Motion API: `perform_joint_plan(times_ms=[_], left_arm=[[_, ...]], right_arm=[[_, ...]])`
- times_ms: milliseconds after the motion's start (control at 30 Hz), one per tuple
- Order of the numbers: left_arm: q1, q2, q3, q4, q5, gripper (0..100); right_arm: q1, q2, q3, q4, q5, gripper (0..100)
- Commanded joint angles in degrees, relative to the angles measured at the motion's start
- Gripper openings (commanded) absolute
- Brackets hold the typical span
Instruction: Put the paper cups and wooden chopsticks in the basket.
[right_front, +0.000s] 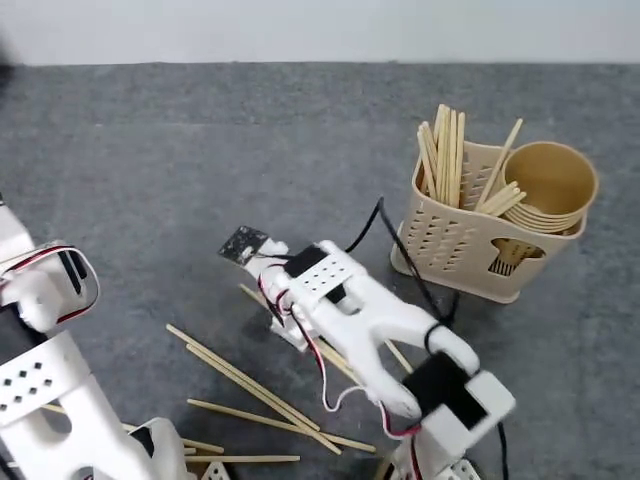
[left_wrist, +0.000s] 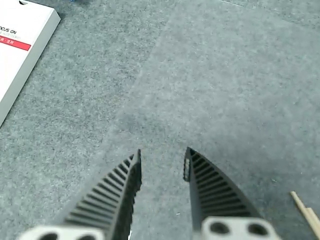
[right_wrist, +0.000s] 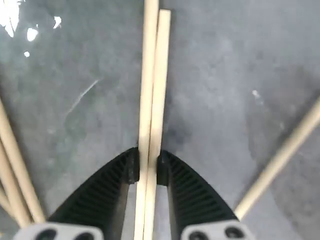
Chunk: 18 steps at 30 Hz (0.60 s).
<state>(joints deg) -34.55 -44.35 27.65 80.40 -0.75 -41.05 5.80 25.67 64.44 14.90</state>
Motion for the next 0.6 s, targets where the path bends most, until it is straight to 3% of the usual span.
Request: perform_joint_plan(times_ms=[0, 400, 567], left_arm=[[-0.3, -1.8, -0.7, 0.1, -0.5, 14], [-0.3, -1.8, -0.6, 0.3, -0.5, 14], [-0.2, -1.8, -0.6, 0.3, -0.5, 14]], right_arm=[[0.9, -8.1, -2.1, 3.2, 0.4, 0.9], [-1.2, -19.3, 2.0, 8.7, 0.1, 2.0], [-5.9, -19.8, 9.8, 4.7, 0.0, 19.4]])
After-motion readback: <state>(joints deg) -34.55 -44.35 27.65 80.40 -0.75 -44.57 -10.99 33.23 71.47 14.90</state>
